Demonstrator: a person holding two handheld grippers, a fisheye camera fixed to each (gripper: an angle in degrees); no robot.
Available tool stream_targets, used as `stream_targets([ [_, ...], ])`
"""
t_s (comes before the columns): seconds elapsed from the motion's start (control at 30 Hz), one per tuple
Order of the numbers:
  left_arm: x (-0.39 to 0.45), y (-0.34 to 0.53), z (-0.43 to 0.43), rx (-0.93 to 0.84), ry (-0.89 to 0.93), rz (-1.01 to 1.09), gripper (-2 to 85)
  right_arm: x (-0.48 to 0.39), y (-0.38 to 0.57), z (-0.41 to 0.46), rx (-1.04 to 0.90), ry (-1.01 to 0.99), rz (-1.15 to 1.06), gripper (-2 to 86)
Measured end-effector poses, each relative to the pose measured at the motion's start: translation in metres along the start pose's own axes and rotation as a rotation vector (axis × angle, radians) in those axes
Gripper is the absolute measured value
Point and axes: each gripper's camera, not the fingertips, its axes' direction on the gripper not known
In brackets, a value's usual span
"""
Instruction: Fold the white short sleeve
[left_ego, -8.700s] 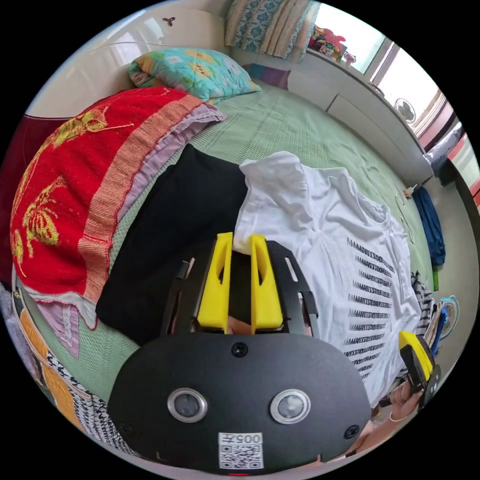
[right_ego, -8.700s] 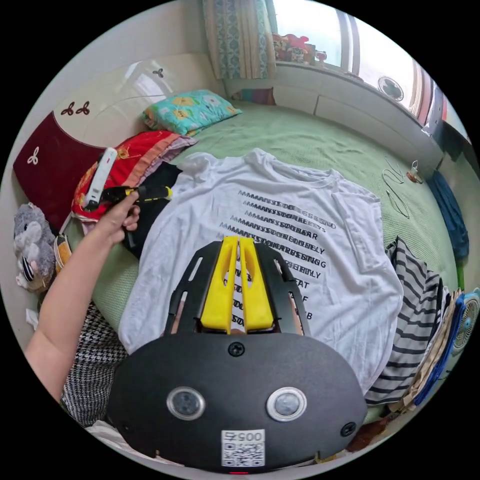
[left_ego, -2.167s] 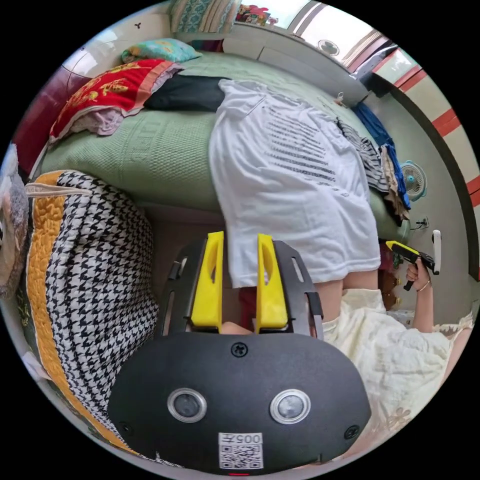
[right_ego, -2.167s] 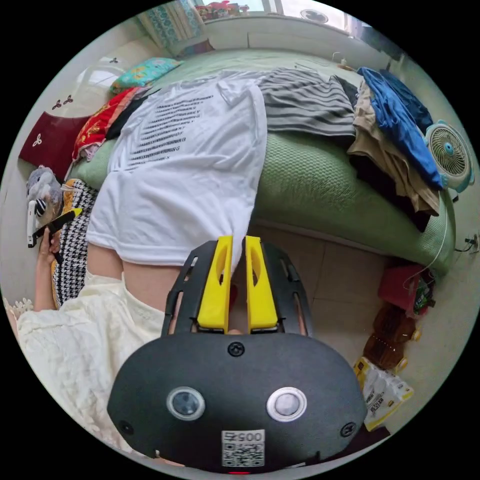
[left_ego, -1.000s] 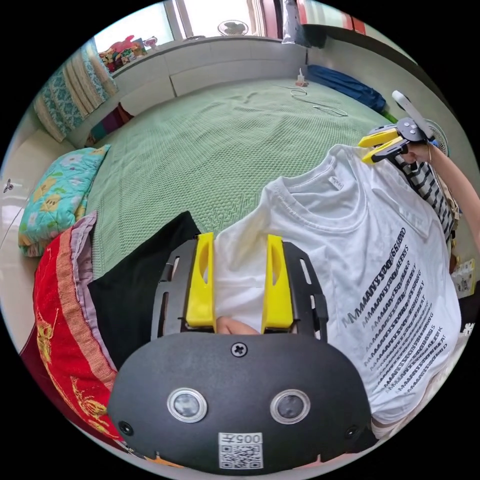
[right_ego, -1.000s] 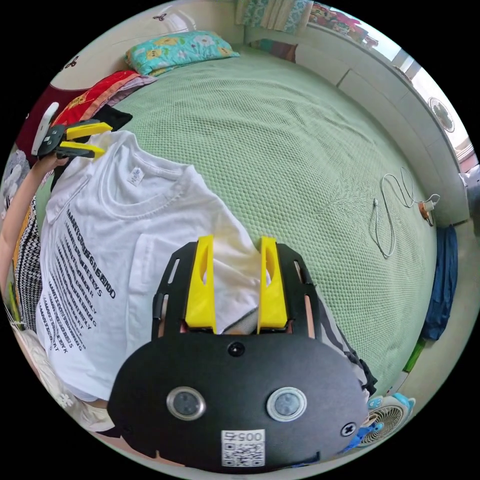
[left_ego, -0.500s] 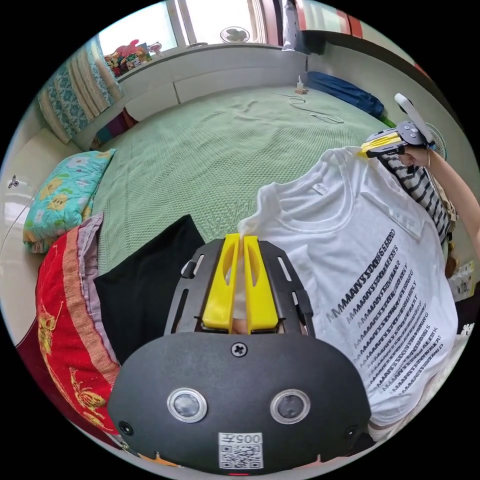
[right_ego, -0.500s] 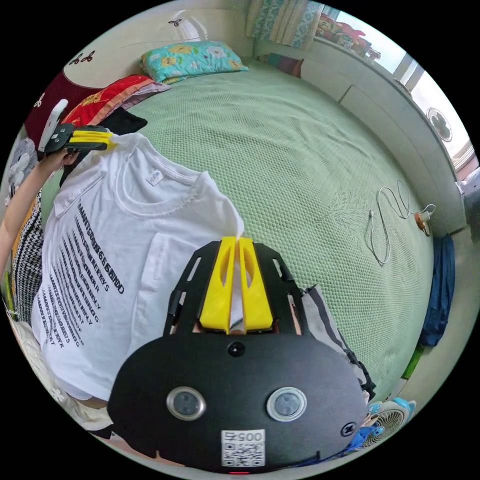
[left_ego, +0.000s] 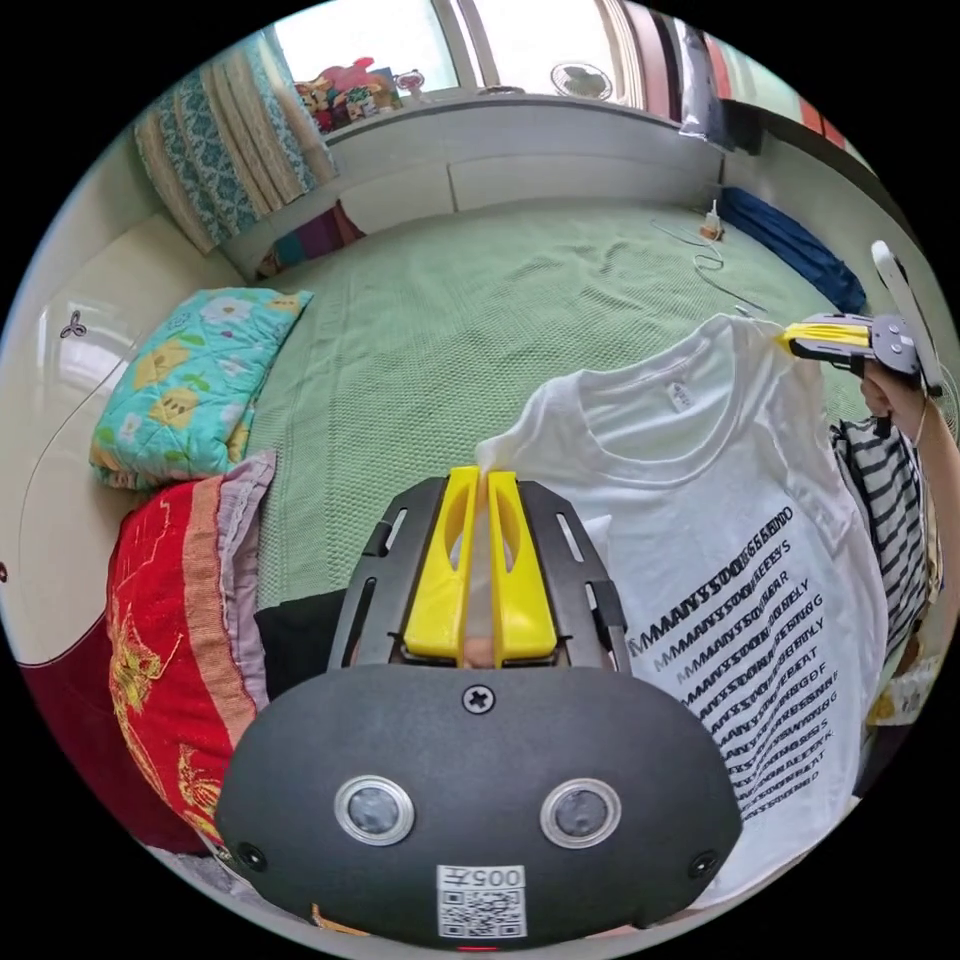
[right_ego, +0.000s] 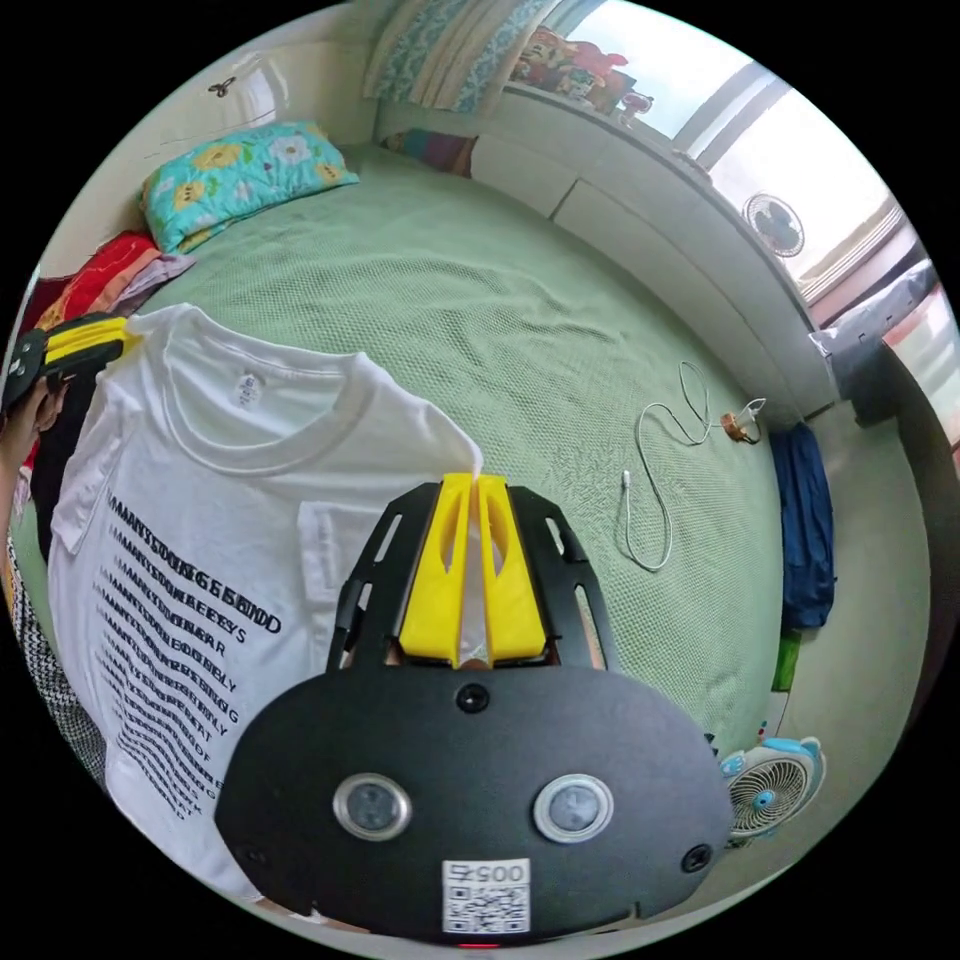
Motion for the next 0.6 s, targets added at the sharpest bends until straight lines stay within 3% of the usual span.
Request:
stream_targets([
  [0.13,-0.008,0.033,-0.029,0.054,0.002,-0.005,1.3,-0.016,0.027,-0.002,0.023,0.063,-0.032,-1.6],
  [0.33,-0.01,0.099,-0.145,0.182,0.032,0.059,1.2,-0.008,0.102,-0.092,0.164,0.002,-0.026,-1.6],
  [0.47,0.002,0.193,-0.233,0.206,0.067,0.086,1.2,-0.017,0.198,-0.177,0.243,-0.023,-0.074,-1.6],
  [0.6,0.027,0.314,-0.268,0.186,0.103,0.098,1.5,-0.052,0.334,-0.237,0.29,-0.121,-0.112,-1.6],
])
